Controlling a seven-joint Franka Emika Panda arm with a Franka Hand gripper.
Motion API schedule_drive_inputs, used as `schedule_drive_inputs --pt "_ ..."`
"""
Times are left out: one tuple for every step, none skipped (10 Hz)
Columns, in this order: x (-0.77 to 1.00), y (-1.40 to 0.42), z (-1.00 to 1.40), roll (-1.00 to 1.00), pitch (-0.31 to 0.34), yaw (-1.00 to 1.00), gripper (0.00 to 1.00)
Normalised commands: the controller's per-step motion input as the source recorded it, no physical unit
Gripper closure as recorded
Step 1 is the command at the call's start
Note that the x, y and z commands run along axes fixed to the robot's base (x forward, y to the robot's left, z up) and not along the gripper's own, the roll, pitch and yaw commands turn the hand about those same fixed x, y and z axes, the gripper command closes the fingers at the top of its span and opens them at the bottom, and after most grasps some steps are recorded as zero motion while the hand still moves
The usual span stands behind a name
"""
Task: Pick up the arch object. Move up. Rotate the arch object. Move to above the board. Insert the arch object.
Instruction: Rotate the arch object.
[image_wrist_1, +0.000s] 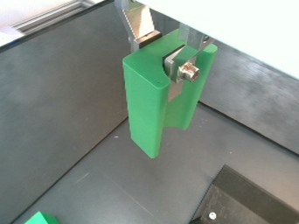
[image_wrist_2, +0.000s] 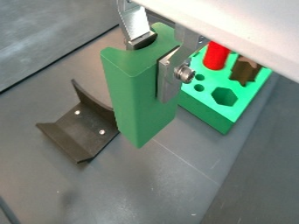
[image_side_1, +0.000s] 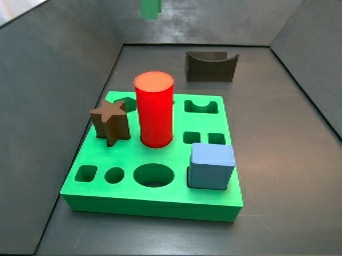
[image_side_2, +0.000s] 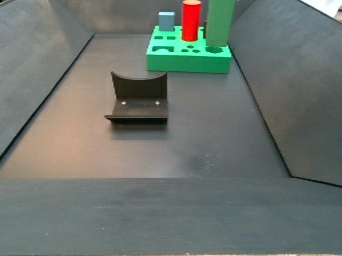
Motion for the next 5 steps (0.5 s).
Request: schedule_drive_inputs --pt "0.05 -0.02 0.04 -0.04 0.037 0.25 1.00" --pt "0.00 0.00 0.00 -0.04 0.041 0.33 1.00" --pt "-0.01 0.00 -0.01 -0.04 0.044 0.24 1.00" --pt "0.00 0.00 -1.00 -0.24 0.043 0.14 1.00" --pt "0.01 0.00 -1.00 -0.23 0.017 0.09 1.00"
